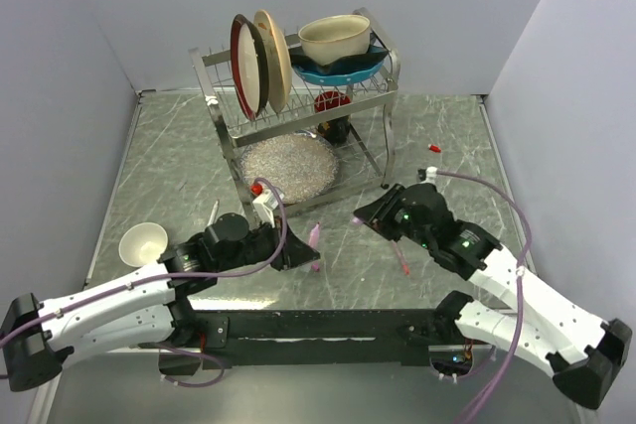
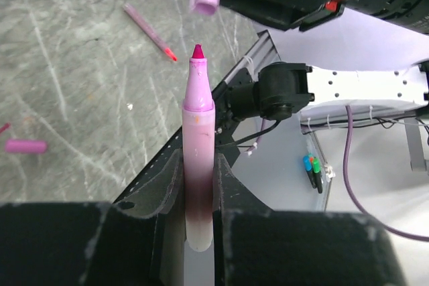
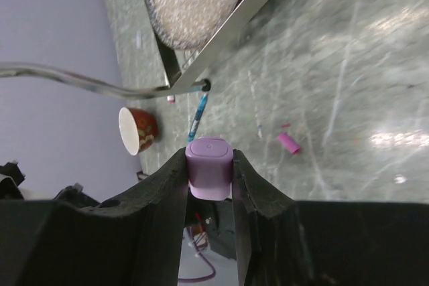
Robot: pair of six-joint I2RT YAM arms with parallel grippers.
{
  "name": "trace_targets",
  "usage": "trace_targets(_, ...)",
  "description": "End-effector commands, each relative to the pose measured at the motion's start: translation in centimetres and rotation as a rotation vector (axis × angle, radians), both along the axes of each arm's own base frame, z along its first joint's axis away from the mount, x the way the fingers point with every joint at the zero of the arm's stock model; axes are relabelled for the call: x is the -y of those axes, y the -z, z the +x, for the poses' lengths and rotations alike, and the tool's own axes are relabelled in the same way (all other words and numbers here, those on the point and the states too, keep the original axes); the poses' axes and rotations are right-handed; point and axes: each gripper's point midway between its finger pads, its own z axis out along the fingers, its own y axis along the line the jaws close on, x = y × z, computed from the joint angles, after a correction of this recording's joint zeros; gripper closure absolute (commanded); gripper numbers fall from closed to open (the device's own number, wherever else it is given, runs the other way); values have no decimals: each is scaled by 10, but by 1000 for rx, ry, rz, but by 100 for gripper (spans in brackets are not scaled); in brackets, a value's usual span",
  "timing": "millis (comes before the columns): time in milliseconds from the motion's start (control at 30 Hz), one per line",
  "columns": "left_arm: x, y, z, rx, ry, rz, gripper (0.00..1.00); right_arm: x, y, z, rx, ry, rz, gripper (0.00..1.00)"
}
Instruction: Insert the pens into the pen caps
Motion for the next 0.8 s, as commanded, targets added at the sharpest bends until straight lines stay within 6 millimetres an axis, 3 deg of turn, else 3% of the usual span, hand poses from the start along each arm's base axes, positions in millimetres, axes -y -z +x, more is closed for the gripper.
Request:
trace_targets(0,14,-25,2,46,11,-96,99,-21,-50,17,95,66,105,100)
trace_targets(200,18,-19,3,54,14,-65,99,-42,-64,17,105,5,102,100)
trace_targets(500,16,-13,6,69,0,-29,99,-56,-65,8,95,-54,62,100)
trace_targets(767,13,-13,6,82,-5,-25,99,-66,-53,-6,72,-101,1,100)
